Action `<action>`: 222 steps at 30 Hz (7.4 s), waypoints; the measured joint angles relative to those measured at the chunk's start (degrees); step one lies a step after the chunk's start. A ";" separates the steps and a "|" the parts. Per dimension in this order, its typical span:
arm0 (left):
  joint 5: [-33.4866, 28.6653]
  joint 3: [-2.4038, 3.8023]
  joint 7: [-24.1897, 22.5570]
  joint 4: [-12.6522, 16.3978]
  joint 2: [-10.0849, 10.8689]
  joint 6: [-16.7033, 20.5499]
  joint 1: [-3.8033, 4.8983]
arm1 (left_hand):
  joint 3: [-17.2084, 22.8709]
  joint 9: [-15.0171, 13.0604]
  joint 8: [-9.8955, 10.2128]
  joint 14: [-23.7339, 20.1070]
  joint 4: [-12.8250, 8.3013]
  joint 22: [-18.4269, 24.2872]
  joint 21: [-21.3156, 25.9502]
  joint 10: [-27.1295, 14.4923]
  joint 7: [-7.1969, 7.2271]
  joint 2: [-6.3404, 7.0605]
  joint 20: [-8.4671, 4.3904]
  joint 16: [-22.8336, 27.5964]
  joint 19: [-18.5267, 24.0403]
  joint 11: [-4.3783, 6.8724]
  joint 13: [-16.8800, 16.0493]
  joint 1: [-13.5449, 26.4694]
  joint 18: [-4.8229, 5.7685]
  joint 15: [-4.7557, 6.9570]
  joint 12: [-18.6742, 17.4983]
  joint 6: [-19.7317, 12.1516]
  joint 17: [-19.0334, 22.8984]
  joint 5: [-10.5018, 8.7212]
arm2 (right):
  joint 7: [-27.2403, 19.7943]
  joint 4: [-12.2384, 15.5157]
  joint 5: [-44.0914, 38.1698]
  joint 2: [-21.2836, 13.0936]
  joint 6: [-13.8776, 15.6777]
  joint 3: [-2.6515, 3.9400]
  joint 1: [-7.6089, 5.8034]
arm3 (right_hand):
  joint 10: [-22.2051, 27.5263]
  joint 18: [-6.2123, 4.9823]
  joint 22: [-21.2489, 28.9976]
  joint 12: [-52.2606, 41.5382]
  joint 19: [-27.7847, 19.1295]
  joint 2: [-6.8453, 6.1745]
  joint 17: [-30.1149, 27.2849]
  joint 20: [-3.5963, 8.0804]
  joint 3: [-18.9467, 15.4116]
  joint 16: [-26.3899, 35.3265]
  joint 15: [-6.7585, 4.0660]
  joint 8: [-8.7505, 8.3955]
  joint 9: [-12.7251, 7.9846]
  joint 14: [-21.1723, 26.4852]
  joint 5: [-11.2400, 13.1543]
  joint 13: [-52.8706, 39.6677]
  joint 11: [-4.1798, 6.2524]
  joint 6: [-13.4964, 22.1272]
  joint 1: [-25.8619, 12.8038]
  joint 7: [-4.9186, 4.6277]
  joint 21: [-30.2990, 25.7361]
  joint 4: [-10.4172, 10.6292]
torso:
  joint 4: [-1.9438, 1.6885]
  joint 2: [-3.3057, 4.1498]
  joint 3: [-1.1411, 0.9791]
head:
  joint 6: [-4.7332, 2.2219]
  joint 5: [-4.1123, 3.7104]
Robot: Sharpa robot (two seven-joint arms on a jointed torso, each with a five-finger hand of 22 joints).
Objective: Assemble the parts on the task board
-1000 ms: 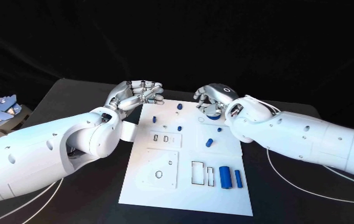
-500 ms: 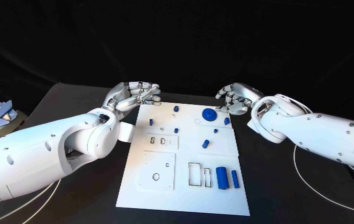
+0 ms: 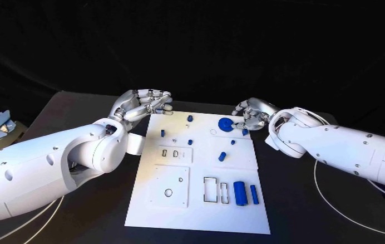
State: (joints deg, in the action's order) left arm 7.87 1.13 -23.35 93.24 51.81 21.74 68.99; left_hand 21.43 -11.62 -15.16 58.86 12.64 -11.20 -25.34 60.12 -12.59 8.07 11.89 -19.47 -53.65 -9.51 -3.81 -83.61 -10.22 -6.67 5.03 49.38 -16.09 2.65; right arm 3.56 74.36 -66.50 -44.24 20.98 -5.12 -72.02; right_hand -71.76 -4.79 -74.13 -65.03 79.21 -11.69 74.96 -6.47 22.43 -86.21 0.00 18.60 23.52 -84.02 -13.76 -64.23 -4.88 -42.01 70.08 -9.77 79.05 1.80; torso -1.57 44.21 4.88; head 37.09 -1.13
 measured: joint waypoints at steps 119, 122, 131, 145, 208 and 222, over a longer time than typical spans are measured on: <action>0.12 -0.03 0.07 -1.14 -1.62 -0.55 -0.01 | 0.40 0.11 0.22 0.00 -0.40 -0.06 -0.23 0.21 0.00 0.00 0.20 0.22 0.21 -0.21 0.00 0.00 0.00 0.00 -0.39 0.00 -0.32 0.00 | 3.06 -4.20 -17.46 18.39 9.67 -0.47 2.29 | -5.43 0.82 -0.80 -10.43 2.76 1.98 -0.01 0.72 7.83 -1.33 -0.42 3.99 1.00 -0.01 2.82 -8.76 1.50 -6.32 1.03 0.40 2.83 -2.09 | 0.01 0.12 -0.07 | 0.81 -0.15; 0.12 -0.03 0.07 -1.15 -1.63 -0.55 -0.01 | 0.40 0.11 0.22 0.00 -0.40 -0.05 -0.23 0.21 0.00 0.00 0.20 0.22 0.21 -0.21 0.00 0.00 0.00 0.00 -0.39 0.00 -0.31 0.00 | 2.97 -4.71 -17.35 18.67 9.56 -0.56 2.32 | -5.19 0.82 -0.80 -10.05 2.76 1.56 -0.01 0.72 7.57 -1.33 -0.42 3.06 1.78 -0.01 2.82 -8.35 1.27 -6.42 0.61 1.10 2.82 -1.84 | 0.00 0.12 -0.06 | 0.83 -0.15; 0.12 -0.03 0.10 -1.17 -1.66 -0.55 -0.01 | 0.40 0.11 0.22 0.00 -0.40 -0.05 -0.23 0.21 0.00 0.00 0.20 0.22 0.21 -0.21 0.00 0.00 0.00 0.00 -0.39 0.00 -0.31 0.00 | 2.80 -5.73 -16.92 19.15 9.20 -0.69 2.45 | -3.54 0.82 -0.79 -8.72 2.23 0.82 -0.02 0.19 6.91 -1.33 0.41 -0.58 1.27 0.03 2.76 -7.12 0.25 -2.61 -0.15 0.01 2.44 -1.16 | -0.01 0.13 -0.04 | 0.91 -0.18; 0.13 -0.03 0.20 -1.25 -1.61 -0.54 -0.01 | 0.40 0.10 0.22 0.00 -0.40 -0.04 -0.23 0.21 0.00 0.23 0.20 0.44 0.21 -0.21 0.00 0.23 0.00 0.00 -0.68 0.00 -0.41 0.00 | 2.25 -5.05 -15.50 18.13 8.51 -0.69 2.45 | -3.26 0.82 -0.78 -8.72 2.23 0.01 -0.03 -0.22 5.40 -1.33 0.83 -2.95 0.66 -0.01 2.54 -7.13 -0.03 -1.39 -1.11 -0.66 2.22 -0.13 | 0.04 0.12 -0.07 | 0.91 -0.23; 4.81 -0.06 0.14 -2.72 -1.24 -1.92 -0.17 | 1.18 0.34 0.44 -0.41 -3.73 0.28 0.04 1.03 0.21 3.11 0.70 1.61 3.19 0.19 0.00 -1.90 0.01 0.01 -1.10 0.21 -1.22 0.00 | -20.79 -3.71 13.93 -4.28 4.68 -0.36 6.91 | -1.57 0.81 -0.78 -7.96 0.89 1.19 -0.06 -0.93 7.39 -1.55 1.23 -7.22 0.19 -0.01 1.44 -5.70 -1.01 -2.31 2.99 -1.38 0.26 -3.55 | 1.58 0.02 -1.24 | 0.96 -1.16; 4.90 -0.06 0.20 -2.90 -1.33 -2.22 -0.19 | 1.18 0.33 0.44 -0.41 -3.73 0.28 0.04 1.02 0.20 3.11 0.70 1.61 3.18 0.19 0.00 -1.90 0.01 0.01 -1.09 0.20 -1.27 0.00 | -20.77 -3.51 13.31 -3.49 4.34 -0.33 7.13 | -2.09 0.81 -0.77 -8.88 0.89 1.44 -0.03 -0.93 7.39 -1.55 1.23 -7.09 0.62 -0.01 1.44 -6.47 -0.86 -3.86 2.75 -1.09 0.26 -3.54 | 1.66 -0.01 -1.24 | 1.13 -1.05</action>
State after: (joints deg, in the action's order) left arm 12.78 1.07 -23.15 90.33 50.48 19.52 68.80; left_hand 22.61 -11.29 -14.73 58.45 8.91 -10.92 -25.31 61.14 -12.38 11.18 12.59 -17.86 -50.47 -9.32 -3.81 -85.52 -10.21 -6.67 3.94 49.59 -17.36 2.65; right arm -17.21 70.85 -53.20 -47.73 25.32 -5.45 -64.89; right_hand -73.84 -3.97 -74.90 -73.91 80.10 -10.25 74.93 -7.39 29.82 -87.76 1.23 11.52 24.14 -84.02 -12.31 -70.70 -5.74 -45.87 72.83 -10.85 79.31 -1.74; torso 0.09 44.20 3.64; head 38.22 -2.19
